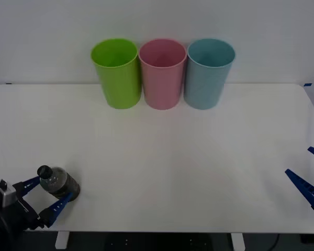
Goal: Grasp the object on the table and drop it into the matching bin: aluminum can to the light blue bin, PET bottle to the pink bin.
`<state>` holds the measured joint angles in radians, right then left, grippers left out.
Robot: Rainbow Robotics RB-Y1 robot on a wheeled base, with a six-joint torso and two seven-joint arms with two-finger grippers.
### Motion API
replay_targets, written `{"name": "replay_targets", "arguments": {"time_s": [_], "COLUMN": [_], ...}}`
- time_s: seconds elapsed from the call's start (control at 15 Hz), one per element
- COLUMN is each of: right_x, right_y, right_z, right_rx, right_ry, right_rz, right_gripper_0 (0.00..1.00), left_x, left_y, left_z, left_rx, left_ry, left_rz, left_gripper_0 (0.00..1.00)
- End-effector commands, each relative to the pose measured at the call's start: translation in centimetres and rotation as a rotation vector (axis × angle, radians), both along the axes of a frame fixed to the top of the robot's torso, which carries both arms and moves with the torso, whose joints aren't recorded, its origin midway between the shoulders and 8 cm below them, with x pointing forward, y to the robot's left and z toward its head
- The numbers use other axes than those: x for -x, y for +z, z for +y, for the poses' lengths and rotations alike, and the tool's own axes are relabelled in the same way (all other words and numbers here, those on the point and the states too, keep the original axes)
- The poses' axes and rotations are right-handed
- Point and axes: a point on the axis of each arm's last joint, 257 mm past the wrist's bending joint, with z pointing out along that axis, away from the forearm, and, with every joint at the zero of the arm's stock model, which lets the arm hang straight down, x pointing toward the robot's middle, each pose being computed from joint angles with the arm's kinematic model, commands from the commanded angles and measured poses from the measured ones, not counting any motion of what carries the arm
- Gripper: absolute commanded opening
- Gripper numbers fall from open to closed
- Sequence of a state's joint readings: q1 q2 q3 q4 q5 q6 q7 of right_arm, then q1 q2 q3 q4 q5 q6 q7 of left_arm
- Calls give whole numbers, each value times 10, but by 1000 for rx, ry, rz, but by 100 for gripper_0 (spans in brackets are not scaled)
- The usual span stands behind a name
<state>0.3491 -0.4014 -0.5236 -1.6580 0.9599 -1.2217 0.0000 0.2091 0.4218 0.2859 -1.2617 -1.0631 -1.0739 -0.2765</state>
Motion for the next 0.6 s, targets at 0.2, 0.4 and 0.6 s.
{"name": "replay_targets", "arguments": {"time_s": [0.2, 0.4, 0.6], "right_x": [0, 0, 0], "right_y": [0, 0, 0], "right_z": [0, 0, 0], "right_rx": [0, 0, 0], "right_ry": [0, 0, 0], "right_rz": [0, 0, 0], "right_gripper_0": [100, 100, 100], "left_x": [-10, -10, -10], "left_y": [0, -2, -2], "left_z": [-12, -16, -17], "left_rx": [13, 20, 20], "left_ry": [-15, -14, -14], "left_rz": [-9, -12, -16], "left_gripper_0": [100, 100, 83]}}
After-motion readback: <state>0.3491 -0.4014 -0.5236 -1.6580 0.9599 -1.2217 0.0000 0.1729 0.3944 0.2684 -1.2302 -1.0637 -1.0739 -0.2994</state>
